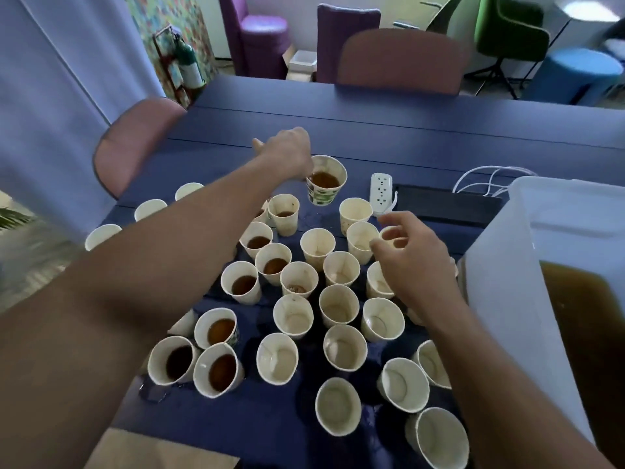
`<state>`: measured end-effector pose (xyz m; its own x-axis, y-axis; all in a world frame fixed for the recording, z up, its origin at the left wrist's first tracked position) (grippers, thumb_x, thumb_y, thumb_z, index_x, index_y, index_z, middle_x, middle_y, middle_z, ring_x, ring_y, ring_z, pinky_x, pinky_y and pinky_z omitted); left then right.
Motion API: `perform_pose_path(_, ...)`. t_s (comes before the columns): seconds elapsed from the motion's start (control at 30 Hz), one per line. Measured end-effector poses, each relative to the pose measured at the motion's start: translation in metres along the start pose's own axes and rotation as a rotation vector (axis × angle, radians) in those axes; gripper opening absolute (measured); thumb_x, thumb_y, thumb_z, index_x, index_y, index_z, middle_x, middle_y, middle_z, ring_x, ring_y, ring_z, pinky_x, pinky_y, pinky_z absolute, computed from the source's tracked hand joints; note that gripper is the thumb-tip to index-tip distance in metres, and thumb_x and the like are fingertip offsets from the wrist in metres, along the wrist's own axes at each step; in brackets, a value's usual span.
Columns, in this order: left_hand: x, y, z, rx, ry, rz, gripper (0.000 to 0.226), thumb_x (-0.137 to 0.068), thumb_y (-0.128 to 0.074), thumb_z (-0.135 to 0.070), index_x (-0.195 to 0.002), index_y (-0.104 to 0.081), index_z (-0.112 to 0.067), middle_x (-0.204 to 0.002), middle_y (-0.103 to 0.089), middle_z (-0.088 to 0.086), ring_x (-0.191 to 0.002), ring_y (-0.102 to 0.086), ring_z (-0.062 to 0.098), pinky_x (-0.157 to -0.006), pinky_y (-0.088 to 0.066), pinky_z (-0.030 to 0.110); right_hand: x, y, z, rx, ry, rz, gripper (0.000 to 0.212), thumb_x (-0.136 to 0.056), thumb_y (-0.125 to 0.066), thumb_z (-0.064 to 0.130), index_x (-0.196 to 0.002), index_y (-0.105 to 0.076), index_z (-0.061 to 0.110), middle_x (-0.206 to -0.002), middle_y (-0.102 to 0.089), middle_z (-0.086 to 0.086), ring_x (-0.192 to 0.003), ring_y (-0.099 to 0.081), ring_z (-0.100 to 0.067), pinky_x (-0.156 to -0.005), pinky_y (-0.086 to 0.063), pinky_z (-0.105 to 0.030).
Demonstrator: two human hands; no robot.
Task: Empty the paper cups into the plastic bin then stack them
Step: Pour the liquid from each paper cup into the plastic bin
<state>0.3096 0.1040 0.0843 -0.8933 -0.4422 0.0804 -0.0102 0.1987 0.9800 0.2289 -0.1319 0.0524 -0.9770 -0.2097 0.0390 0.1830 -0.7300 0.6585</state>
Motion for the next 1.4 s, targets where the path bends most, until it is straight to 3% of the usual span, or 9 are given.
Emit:
perform_pose_path(0.13,0.056,0.032,-0.007,0.084,0.019,-0.021,0.022,-0.094,-0.063,-0.026,-0.089,-0.066,-0.005,-0.083,-0.061,0.008,-0.090,-0.057,0.027,-0.083,-0.036,0.039,-0.007,0.013,0.014,-0.055,0.060,0.122,0.030,-0.093,-0.063,0.034,-0.121,-0.055,0.039,-0.105,-0.061,0.013,-0.099,-0.063,-0.015,-0.092,-0.054,-0.049)
perform_pose_path(0.27,0.107,0.044,-0.007,0.225,0.073,0.000,0.026,-0.084,-0.061,-0.032,-0.085,-0.073,-0.009,-0.069,-0.066,0.002,-0.077,-0.054,0.026,-0.102,-0.047,0.055,0.003,0.028,0.011,-0.024,0.141,0.271,0.054,-0.090,-0.070,0.031,-0.138,-0.046,0.036,-0.122,-0.058,0.011,-0.106,-0.059,-0.011,-0.091,-0.054,-0.037)
perform_pose_path(0.47,0.159,0.046,-0.022,0.352,-0.010,0.027,0.030,-0.083,-0.058,-0.029,-0.083,-0.076,-0.004,-0.068,-0.070,0.006,-0.047,-0.040,0.016,-0.056,-0.039,0.027,0.022,0.025,-0.003,-0.138,0.191,0.412,0.085,-0.075,-0.086,0.034,-0.143,-0.035,0.037,-0.138,-0.050,0.018,-0.126,-0.046,-0.002,-0.102,-0.047,-0.036)
perform_pose_path(0.63,0.181,0.038,-0.042,0.403,-0.068,0.047,0.028,-0.084,-0.058,-0.030,-0.079,-0.075,-0.009,-0.062,-0.065,-0.001,-0.051,-0.040,0.014,-0.092,-0.054,0.053,0.029,0.021,-0.007,-0.332,0.166,0.284,0.085,-0.069,-0.090,0.031,-0.138,-0.041,0.031,-0.125,-0.062,0.014,-0.116,-0.059,-0.002,-0.100,-0.052,-0.040)
perform_pose_path(0.73,0.192,0.036,-0.056,0.439,-0.092,0.023,0.033,-0.082,-0.058,-0.037,-0.075,-0.074,-0.009,-0.061,-0.059,-0.001,-0.052,-0.043,0.013,-0.069,-0.046,0.034,0.031,0.028,-0.006,-0.405,0.191,0.169,0.080,-0.065,-0.090,0.028,-0.130,-0.044,0.025,-0.112,-0.066,0.013,-0.104,-0.065,-0.004,-0.094,-0.054,-0.038)
perform_pose_path(0.97,0.228,0.047,-0.087,0.701,-0.091,-0.144,0.042,-0.093,-0.055,-0.054,-0.078,-0.076,-0.022,-0.062,-0.072,-0.015,-0.058,-0.060,0.001,-0.092,-0.052,0.046,0.022,0.092,-0.007,-0.376,0.343,0.114,0.074,-0.069,-0.089,0.020,-0.129,-0.046,0.013,-0.117,-0.066,-0.005,-0.107,-0.067,-0.018,-0.091,-0.057,-0.046)
perform_pose_path(1.03,0.240,0.043,-0.098,0.770,-0.110,-0.167,0.035,-0.095,-0.056,-0.053,-0.082,-0.073,-0.025,-0.064,-0.072,-0.017,-0.047,-0.053,-0.004,-0.078,-0.050,0.036,0.021,0.116,-0.016,-0.316,0.353,0.094,0.072,-0.069,-0.086,0.014,-0.128,-0.044,0.011,-0.111,-0.066,0.000,-0.101,-0.066,-0.007,-0.086,-0.057,-0.032)
perform_pose_path(1.13,0.255,0.029,-0.117,0.811,-0.125,-0.141,0.020,-0.096,-0.060,-0.044,-0.090,-0.071,-0.027,-0.065,-0.073,-0.015,-0.045,-0.052,-0.006,-0.060,-0.039,0.026,0.020,0.150,-0.032,-0.238,0.371,0.043,0.070,-0.072,-0.086,0.013,-0.128,-0.045,0.012,-0.103,-0.061,0.014,-0.090,-0.061,0.008,-0.079,-0.052,-0.017)
perform_pose_path(1.4,0.296,-0.042,-0.164,0.703,-0.247,0.122,0.016,-0.092,-0.068,-0.037,-0.107,-0.071,-0.032,-0.078,-0.064,-0.018,-0.072,-0.058,0.004,-0.079,-0.054,0.031,0.021,0.198,-0.087,-0.050,0.344,0.001,0.064,-0.071,-0.087,0.016,-0.122,-0.048,0.020,-0.103,-0.060,0.014,-0.089,-0.057,0.008,-0.072,-0.046,-0.009)
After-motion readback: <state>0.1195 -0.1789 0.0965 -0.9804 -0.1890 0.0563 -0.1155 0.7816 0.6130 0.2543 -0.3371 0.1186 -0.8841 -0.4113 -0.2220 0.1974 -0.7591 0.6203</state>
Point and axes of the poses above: each hand's wrist, its own x-axis away from the middle knuckle, its own y-axis out of the back of the hand, z = x × y, the point moved 3 cm from there along -x, towards the middle knuckle
